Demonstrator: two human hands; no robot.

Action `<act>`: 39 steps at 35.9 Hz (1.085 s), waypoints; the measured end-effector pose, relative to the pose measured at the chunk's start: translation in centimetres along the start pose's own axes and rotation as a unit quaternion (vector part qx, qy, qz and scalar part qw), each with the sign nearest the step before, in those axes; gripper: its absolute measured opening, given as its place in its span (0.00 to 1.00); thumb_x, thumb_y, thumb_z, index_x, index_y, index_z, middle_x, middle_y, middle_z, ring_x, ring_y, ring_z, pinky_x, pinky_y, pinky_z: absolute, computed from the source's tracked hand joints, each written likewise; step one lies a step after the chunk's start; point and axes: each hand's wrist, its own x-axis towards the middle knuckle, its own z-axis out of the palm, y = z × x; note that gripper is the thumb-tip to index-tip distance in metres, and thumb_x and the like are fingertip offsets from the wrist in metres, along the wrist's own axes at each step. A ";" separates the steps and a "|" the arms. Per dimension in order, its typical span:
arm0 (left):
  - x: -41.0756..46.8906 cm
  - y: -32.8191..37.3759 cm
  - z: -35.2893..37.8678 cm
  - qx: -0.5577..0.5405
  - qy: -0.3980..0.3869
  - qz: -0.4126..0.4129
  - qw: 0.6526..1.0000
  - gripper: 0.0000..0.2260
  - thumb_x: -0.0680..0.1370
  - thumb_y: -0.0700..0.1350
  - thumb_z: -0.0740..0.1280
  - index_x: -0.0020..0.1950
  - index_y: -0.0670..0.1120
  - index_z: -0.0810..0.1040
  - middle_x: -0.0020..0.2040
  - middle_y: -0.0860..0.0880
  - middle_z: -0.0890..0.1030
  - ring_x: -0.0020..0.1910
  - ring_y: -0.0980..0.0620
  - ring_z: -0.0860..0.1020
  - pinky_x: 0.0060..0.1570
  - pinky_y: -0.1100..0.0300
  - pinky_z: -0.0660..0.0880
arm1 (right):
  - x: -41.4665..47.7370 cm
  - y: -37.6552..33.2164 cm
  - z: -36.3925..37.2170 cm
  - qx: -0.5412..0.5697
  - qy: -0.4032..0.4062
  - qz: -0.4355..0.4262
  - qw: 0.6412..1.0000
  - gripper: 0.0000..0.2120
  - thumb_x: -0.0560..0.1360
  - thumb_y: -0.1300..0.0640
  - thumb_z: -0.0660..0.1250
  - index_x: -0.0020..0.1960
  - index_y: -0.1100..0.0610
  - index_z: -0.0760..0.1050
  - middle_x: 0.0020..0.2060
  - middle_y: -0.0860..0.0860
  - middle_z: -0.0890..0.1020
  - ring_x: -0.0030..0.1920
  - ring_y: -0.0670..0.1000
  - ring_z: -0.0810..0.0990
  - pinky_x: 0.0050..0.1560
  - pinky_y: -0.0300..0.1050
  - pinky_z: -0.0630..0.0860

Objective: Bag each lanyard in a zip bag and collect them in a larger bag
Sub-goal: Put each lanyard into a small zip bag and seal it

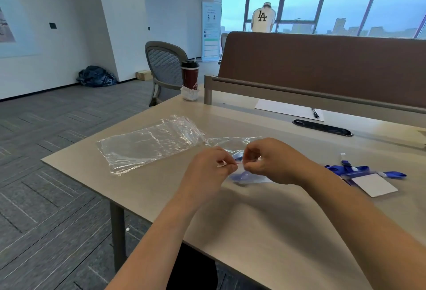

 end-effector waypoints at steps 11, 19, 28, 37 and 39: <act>0.4 -1.4 -0.5 -0.009 0.020 -0.005 1.000 0.08 0.73 0.39 0.74 0.37 0.50 0.81 0.40 0.53 0.80 0.42 0.58 0.76 0.42 0.73 0.66 | 0.2 1.6 -0.5 -0.006 0.017 0.011 1.000 0.03 0.76 0.53 0.70 0.45 0.51 0.82 0.40 0.46 0.83 0.41 0.48 0.80 0.41 0.41 0.74; 0.1 -1.6 -1.2 0.011 0.031 -0.028 0.999 0.05 0.74 0.40 0.73 0.39 0.49 0.83 0.41 0.55 0.80 0.42 0.61 0.76 0.42 0.75 0.66 | -0.9 3.1 -1.3 -0.011 0.006 0.038 0.999 0.04 0.77 0.55 0.70 0.50 0.53 0.82 0.44 0.49 0.83 0.44 0.48 0.80 0.47 0.42 0.76; 0.5 0.6 0.3 0.199 0.026 0.070 0.977 0.12 0.73 0.51 0.75 0.55 0.52 0.85 0.54 0.54 0.81 0.56 0.51 0.74 0.61 0.50 0.68 | -1.7 2.6 -0.1 -0.052 0.028 0.042 0.997 0.05 0.77 0.55 0.67 0.49 0.52 0.81 0.45 0.49 0.83 0.44 0.49 0.79 0.50 0.48 0.79; 1.1 1.5 2.7 0.154 -0.005 0.079 0.985 0.02 0.74 0.44 0.72 0.43 0.50 0.85 0.44 0.53 0.82 0.48 0.49 0.74 0.52 0.50 0.71 | -1.8 2.8 -0.1 0.047 0.060 0.017 0.997 0.02 0.76 0.55 0.70 0.45 0.51 0.81 0.41 0.47 0.83 0.43 0.48 0.80 0.45 0.43 0.77; 1.2 1.4 2.6 0.132 0.008 0.075 0.988 0.02 0.73 0.43 0.73 0.41 0.50 0.85 0.41 0.54 0.81 0.45 0.50 0.74 0.50 0.53 0.70 | -2.2 3.5 -0.4 0.103 0.072 0.024 0.992 0.02 0.75 0.55 0.72 0.43 0.51 0.82 0.39 0.47 0.84 0.42 0.47 0.81 0.43 0.39 0.76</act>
